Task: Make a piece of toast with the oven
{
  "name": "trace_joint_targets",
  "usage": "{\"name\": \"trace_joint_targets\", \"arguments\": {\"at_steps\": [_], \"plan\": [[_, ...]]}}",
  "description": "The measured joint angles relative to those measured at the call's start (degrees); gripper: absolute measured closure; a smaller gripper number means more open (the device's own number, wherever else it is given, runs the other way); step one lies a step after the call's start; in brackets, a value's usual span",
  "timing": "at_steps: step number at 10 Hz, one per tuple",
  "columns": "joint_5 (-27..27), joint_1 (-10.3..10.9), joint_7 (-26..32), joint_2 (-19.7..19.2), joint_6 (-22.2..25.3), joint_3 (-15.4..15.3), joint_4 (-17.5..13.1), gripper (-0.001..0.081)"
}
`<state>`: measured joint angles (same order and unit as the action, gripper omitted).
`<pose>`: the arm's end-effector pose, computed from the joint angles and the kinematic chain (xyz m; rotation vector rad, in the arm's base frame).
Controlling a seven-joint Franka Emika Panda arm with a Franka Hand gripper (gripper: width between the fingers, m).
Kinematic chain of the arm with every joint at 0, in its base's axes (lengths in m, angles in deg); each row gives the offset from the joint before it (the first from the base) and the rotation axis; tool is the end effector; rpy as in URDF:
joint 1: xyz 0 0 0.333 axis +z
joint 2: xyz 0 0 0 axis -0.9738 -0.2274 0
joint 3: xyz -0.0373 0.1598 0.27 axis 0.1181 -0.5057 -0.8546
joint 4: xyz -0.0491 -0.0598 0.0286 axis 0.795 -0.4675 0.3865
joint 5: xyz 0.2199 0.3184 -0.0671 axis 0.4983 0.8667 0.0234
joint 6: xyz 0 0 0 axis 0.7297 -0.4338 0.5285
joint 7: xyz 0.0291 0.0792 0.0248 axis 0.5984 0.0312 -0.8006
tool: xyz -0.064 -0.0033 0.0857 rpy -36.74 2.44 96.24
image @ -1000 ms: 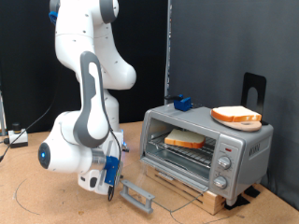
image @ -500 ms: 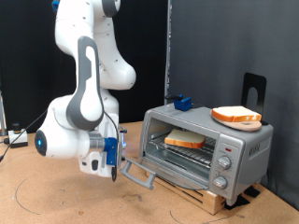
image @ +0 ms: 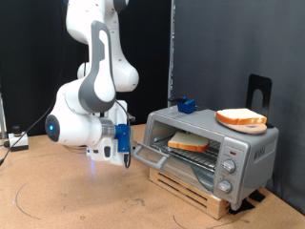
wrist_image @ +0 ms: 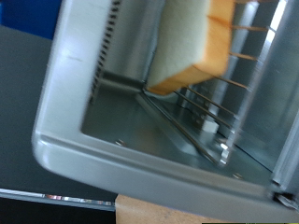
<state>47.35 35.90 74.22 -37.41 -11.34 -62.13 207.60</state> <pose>0.3516 -0.0960 0.2503 -1.9289 0.0656 0.5674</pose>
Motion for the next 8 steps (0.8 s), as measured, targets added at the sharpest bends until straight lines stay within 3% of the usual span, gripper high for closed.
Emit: {"name": "trace_joint_targets", "arguments": {"at_steps": [4,8], "plan": [[1.43,1.61,-0.95,6.21,1.85,-3.24,3.36,-0.0001],[5.78,4.23,-3.09,12.81,0.55,-6.93,9.68,-0.0001]]}}
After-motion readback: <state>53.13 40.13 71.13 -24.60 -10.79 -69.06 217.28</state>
